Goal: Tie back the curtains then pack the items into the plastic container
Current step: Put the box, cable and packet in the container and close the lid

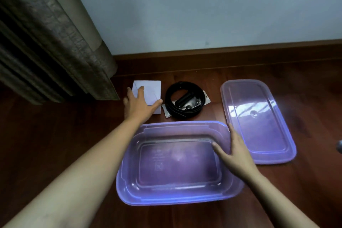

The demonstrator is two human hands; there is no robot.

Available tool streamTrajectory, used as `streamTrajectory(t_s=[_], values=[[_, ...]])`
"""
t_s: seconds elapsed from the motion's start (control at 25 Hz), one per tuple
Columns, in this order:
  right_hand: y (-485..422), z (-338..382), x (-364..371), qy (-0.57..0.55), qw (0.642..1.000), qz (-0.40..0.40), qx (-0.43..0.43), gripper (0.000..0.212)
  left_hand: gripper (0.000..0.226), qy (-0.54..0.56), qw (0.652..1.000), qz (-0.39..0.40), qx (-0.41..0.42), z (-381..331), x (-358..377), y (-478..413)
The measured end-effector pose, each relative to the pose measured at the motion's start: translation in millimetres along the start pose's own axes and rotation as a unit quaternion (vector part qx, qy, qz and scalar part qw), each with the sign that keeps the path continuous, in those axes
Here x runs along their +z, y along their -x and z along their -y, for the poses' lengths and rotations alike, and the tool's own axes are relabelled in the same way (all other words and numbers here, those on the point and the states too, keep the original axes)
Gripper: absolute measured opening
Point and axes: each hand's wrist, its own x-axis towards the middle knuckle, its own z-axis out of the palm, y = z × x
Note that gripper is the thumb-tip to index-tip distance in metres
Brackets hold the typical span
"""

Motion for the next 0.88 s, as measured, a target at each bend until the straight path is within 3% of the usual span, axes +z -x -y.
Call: streamTrajectory(t_s=[0.12, 0.28, 0.44, 0.52, 0.6, 0.72, 0.8, 0.88], values=[[2, 2, 6, 0.078, 0.997, -0.001, 0.025, 0.076, 0.086, -0.018, 0.999, 0.004, -0.034, -7, 16, -10], [4, 4, 9, 0.116, 0.992, -0.007, 0.043, 0.085, 0.078, 0.013, 0.996, -0.068, -0.057, -21, 21, -13], [6, 5, 9, 0.099, 0.993, -0.02, 0.053, 0.082, 0.075, 0.156, 0.976, -0.143, -0.044, -28, -11, 4], [5, 8, 9, 0.077, 0.993, -0.015, 0.087, 0.079, 0.074, 0.27, 0.952, -0.144, -0.015, -24, -28, 25], [5, 12, 9, 0.11, 0.989, -0.026, 0.098, 0.069, 0.069, 0.466, 0.881, -0.087, -0.002, -23, -42, 52], [9, 17, 11, 0.151, 0.98, -0.125, -0.022, 0.063, 0.046, 0.723, 0.683, 0.071, -0.069, -23, -51, 88], [17, 35, 9, -0.005, 0.983, -0.127, -0.135, 0.057, 0.04, 0.765, 0.609, 0.169, -0.123, -19, -46, 105], [27, 63, 8, -0.179, 0.973, -0.034, -0.139, 0.049, 0.045, 0.765, 0.569, 0.254, -0.162, -12, -36, 119]])
